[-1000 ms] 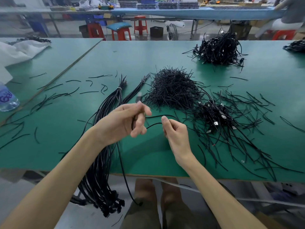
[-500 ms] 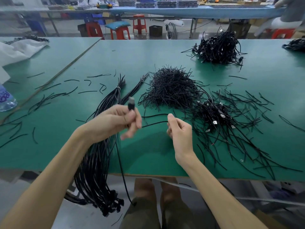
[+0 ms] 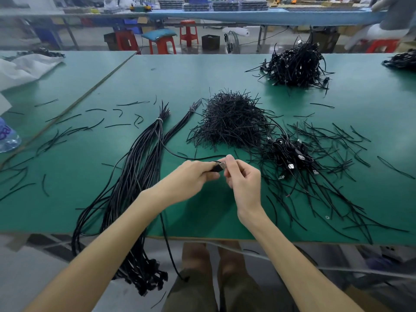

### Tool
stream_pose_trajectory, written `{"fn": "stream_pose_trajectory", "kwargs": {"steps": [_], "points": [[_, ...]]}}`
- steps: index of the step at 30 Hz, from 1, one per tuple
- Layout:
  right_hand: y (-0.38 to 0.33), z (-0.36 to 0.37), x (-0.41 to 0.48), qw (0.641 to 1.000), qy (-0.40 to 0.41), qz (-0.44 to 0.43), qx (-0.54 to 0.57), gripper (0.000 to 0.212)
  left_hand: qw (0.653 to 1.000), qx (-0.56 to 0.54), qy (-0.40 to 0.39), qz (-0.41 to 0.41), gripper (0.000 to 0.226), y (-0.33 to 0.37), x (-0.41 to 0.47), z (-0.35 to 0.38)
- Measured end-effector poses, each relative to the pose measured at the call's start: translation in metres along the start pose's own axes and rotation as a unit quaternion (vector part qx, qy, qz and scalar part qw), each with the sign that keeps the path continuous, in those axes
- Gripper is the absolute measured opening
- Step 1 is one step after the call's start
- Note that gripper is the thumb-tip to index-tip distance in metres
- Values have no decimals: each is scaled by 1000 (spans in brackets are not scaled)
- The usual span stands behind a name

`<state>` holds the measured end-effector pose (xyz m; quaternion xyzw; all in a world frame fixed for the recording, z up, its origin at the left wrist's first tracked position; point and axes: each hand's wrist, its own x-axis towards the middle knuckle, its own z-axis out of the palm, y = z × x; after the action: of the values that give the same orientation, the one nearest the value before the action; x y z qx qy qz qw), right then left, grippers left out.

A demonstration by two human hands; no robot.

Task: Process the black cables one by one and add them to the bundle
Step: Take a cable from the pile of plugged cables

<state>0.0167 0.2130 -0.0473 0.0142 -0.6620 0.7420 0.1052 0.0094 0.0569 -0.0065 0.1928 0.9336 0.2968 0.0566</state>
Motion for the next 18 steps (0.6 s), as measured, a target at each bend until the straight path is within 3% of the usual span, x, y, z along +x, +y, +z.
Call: {"fn": "stream_pose_trajectory", "kwargs": {"steps": [3,8,12,16,18], "points": [[0,0,0,1000,-11,3,27,44,999,-37,6,-8,28,-1,5,5],[0,1,-1,999,-31,-20,12,43,966,-258,-2,4,31,-3,4,15],[0,5,-5,994,-78,-57,-56,42,845,-532,-14,-49,46,-1,3,19],[2,10,-7,982,-120,-89,-116,43,780,-622,40,-48,47,5,4,14],[2,11,-9,978,-137,-91,-130,44,728,-677,97,-50,44,6,7,4]]}}
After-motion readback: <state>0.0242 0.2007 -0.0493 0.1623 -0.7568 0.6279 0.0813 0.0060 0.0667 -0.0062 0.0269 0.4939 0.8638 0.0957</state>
